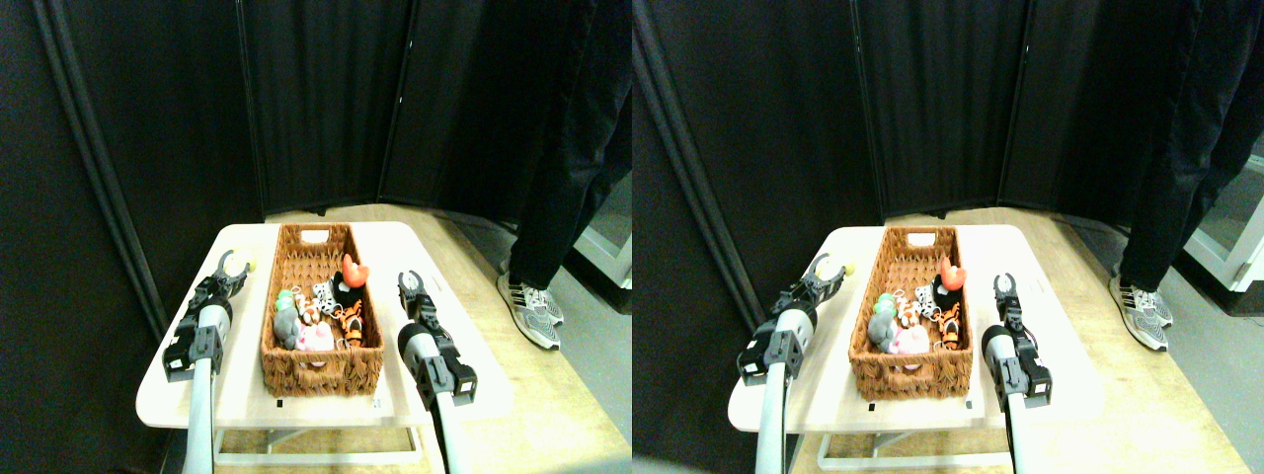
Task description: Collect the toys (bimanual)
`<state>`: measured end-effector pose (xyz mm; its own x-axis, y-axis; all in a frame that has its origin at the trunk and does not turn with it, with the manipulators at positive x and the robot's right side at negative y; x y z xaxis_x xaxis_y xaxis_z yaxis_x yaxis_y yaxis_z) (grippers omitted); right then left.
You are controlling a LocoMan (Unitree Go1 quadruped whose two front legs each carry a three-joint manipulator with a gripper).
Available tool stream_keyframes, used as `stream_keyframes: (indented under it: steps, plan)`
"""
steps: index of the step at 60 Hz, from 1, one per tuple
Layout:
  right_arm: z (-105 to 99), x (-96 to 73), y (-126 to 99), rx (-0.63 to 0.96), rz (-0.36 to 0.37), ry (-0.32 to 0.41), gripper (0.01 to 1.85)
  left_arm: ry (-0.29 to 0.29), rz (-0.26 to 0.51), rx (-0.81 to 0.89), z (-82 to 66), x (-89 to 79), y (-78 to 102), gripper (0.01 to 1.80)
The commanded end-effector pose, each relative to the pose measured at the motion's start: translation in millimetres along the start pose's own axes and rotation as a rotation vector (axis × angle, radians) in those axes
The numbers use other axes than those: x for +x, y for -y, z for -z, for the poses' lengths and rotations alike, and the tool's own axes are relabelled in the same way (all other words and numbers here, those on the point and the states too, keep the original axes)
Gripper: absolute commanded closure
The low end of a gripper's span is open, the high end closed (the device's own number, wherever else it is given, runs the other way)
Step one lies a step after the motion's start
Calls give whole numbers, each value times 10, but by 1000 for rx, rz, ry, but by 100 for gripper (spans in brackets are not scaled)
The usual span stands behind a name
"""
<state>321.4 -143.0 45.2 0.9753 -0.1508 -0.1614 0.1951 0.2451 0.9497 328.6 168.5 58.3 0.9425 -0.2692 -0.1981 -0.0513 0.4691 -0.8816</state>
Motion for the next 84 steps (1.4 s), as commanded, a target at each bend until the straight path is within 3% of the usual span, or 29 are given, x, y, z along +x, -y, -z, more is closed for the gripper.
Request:
stream_keyframes:
  steps: [1, 10, 17, 28, 39, 50, 52, 55, 56, 64, 71, 76, 80, 84]
  plan:
    - [-38, -27, -109, 19, -56, 20, 182, -3, 56, 4, -19, 17, 215, 180]
    - [-88, -39, -82, 14, -63, 27, 181, -47, 111, 1, 33, 85, 482, 180]
    - [-132, -36, -51, 23, -76, 27, 182, -98, 135, -24, 164, 174, 680, 180]
    - [-184, -37, -25, 19, -83, 45, 181, -99, 126, -83, 404, 291, 866, 180]
    - [-244, -51, -1, 0, -90, 49, 179, -111, 102, -171, 699, 423, 952, 180]
    - [-290, -69, 5, -6, -90, 61, 179, -134, 56, -195, 854, 472, 872, 180]
    - [-297, -71, 6, -6, -86, 63, 180, -137, 36, -183, 856, 458, 845, 172]
    - [-303, -77, 9, -6, -83, 71, 180, -166, 11, -167, 855, 426, 809, 141]
    - [-303, -77, 9, -6, -83, 71, 180, -166, 11, -167, 855, 426, 809, 141]
    - [-296, -82, 6, -9, -94, 64, 180, -267, -22, -110, 826, 346, 792, 80]
    - [-285, -71, 5, 4, -95, 51, 179, -265, -26, -102, 798, 325, 775, 68]
    - [-269, -64, 9, 7, -91, 57, 180, -248, -29, -112, 788, 319, 767, 76]
    - [-262, -55, 14, 7, -87, 54, 179, -176, -13, -120, 788, 316, 749, 100]
    - [-262, -52, 17, 13, -87, 51, 180, -142, 6, -125, 756, 314, 722, 119]
